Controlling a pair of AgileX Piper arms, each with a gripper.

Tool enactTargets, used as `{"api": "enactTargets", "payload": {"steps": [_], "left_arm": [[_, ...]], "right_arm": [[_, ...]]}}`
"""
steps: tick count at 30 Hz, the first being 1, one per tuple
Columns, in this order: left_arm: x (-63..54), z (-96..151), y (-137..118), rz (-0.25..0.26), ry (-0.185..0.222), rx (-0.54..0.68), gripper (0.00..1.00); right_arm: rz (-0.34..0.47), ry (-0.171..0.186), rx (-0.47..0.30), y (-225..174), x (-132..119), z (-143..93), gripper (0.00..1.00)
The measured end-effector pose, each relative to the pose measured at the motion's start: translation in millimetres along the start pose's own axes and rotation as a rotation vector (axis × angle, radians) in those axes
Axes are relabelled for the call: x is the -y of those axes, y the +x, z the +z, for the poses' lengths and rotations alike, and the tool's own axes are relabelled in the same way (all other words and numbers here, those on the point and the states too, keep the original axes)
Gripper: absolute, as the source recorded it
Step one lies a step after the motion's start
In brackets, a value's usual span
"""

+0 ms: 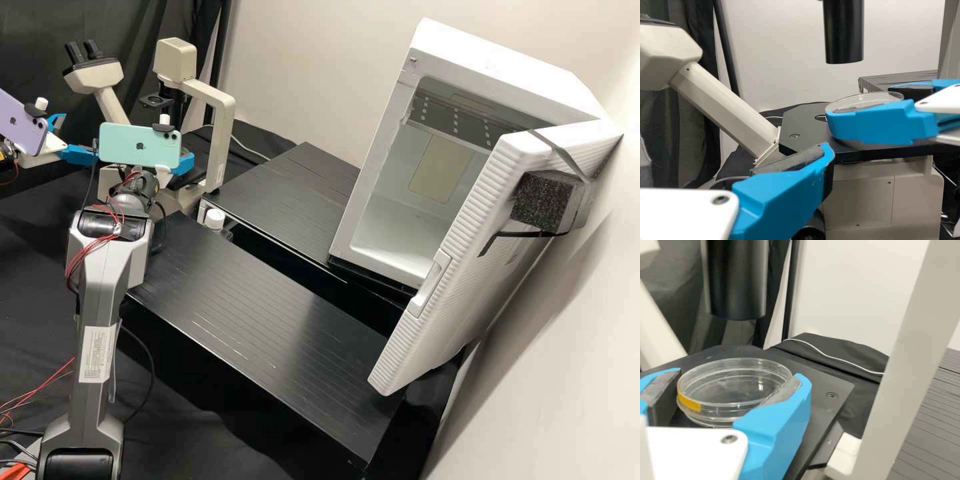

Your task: Take out the petri dish and place it under the microscope.

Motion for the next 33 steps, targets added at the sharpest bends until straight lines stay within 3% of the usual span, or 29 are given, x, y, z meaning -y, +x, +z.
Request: {"api": "enactTargets", "payload": {"steps": [14,24,25,33], "left_arm": [[0.0,0.0,0.0,0.000,0.000,0.000,1.00],[0.0,0.0,0.0,0.000,0.000,0.000,1.00],[0.0,0.0,0.0,0.000,0.000,0.000,1.00],[0.0,0.0,0.0,0.000,0.000,0.000,1.00]], "right_arm": [[-0.021,0.043,0.016,20.1,-1.9,-0.5,0.00],[-0.045,0.047,0.035,24.5,7.8,2.8,0.00],[-0.045,0.054,0.038,24.6,8.1,3.3,1.00],[-0.050,0.063,0.045,25.4,9.6,4.5,1.00]]}}
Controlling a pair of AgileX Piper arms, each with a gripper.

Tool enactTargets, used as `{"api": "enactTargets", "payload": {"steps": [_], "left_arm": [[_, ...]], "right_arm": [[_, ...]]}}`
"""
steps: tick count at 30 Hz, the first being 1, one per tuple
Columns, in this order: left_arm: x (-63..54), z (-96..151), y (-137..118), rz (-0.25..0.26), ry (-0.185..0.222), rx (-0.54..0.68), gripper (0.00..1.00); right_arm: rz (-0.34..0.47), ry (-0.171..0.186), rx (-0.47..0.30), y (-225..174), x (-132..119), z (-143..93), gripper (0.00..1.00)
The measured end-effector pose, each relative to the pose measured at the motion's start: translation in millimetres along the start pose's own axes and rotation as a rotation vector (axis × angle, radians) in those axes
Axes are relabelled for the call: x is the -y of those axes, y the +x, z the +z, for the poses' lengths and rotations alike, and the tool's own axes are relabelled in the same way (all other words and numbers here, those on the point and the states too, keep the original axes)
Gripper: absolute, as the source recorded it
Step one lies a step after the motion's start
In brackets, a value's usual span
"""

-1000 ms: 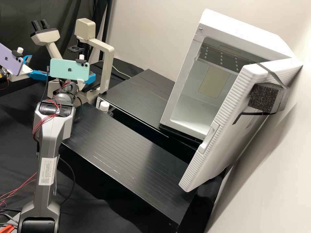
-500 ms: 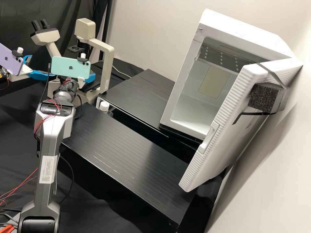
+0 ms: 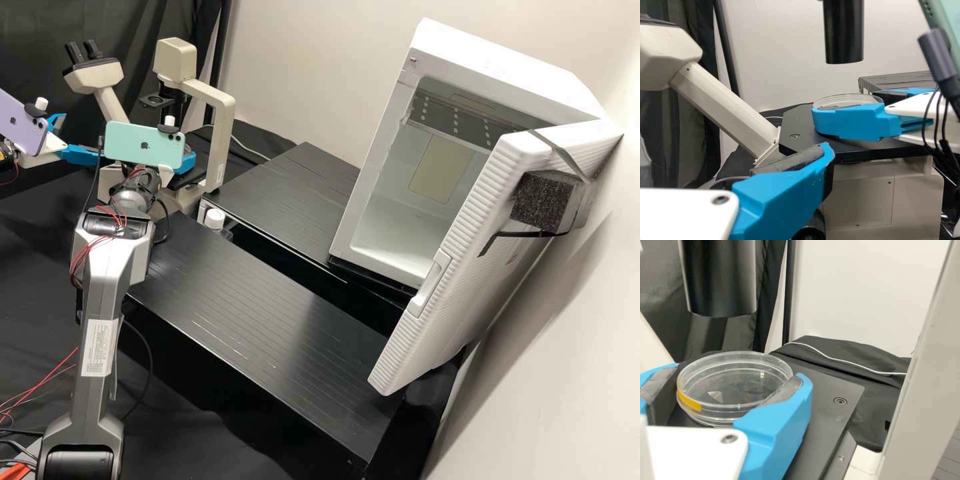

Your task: Take out the petri dish and place it under the microscope.

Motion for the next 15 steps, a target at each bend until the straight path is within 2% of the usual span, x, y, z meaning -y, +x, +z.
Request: {"api": "enactTargets", "payload": {"steps": [10,15], "left_arm": [[0.0,0.0,0.0,0.000,0.000,0.000,1.00],[0.0,0.0,0.0,0.000,0.000,0.000,1.00]], "right_arm": [[-0.003,0.004,-0.006,-0.1,0.6,-0.2,1.00],[-0.009,-0.005,-0.009,-4.4,6.2,5.3,1.00]]}}
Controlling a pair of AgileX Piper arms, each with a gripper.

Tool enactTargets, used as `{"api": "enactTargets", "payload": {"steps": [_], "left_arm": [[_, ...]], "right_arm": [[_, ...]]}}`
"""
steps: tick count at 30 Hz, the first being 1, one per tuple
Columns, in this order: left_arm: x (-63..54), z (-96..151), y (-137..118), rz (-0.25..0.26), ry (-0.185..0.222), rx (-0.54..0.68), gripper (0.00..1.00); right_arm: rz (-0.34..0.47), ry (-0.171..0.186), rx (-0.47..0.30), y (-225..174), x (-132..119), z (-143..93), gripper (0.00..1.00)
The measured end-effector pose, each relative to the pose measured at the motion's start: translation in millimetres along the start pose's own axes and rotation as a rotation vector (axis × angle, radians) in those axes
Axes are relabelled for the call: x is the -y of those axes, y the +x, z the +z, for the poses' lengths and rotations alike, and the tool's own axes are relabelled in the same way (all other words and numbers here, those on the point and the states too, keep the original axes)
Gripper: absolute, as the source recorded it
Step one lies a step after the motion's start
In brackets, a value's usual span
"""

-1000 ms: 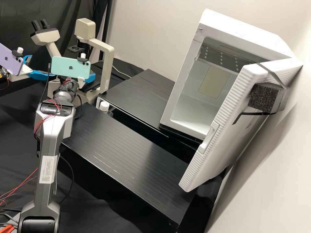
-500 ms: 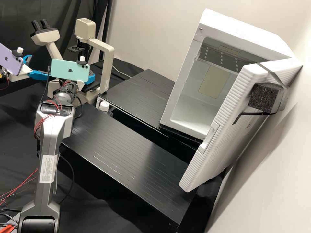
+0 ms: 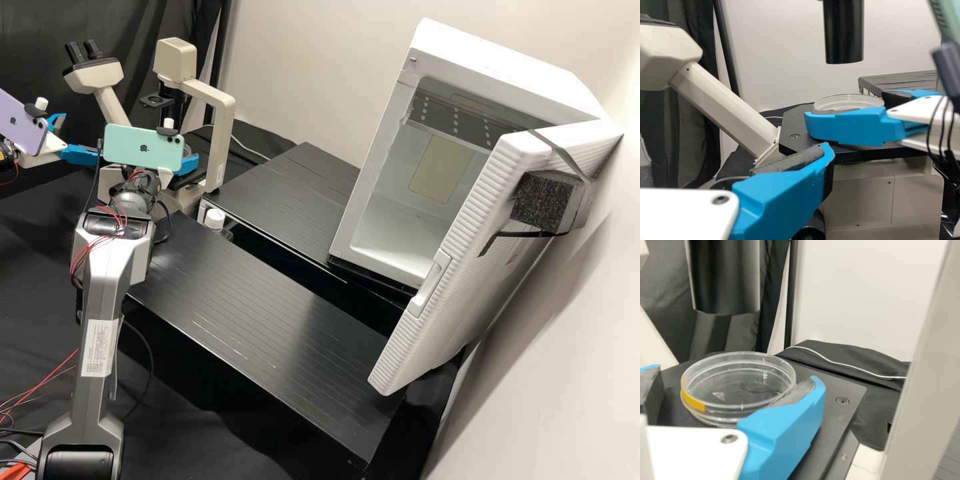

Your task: Take out the petri dish and place it under the microscope.

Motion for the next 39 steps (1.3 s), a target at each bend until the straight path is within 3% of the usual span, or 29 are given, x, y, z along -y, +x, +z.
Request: {"api": "enactTargets", "payload": {"steps": [7,15,20,23,28,34,39], "left_arm": [[0.0,0.0,0.0,0.000,0.000,0.000,1.00],[0.0,0.0,0.0,0.000,0.000,0.000,1.00],[0.0,0.0,0.0,0.000,0.000,0.000,1.00],[0.0,0.0,0.0,0.000,0.000,0.000,1.00],[0.0,0.0,0.0,0.000,0.000,0.000,1.00],[0.0,0.0,0.0,0.000,0.000,0.000,1.00],[0.0,0.0,0.0,0.000,0.000,0.000,1.00]], "right_arm": [[0.039,-0.002,-0.042,-27.3,-7.6,-2.1,1.00],[0.101,0.001,-0.073,-87.6,-7.5,11.5,1.00],[0.323,-0.008,-0.151,-142.1,-8.4,21.1,1.00],[0.375,-0.023,-0.180,-171.1,-9.9,27.5,1.00],[0.361,-0.033,-0.154,-214.6,-13.1,40.8,1.00],[0.393,0.010,-0.087,-258.5,-22.4,62.5,1.00],[0.460,0.053,0.015,-291.6,-24.8,81.3,1.00]]}}
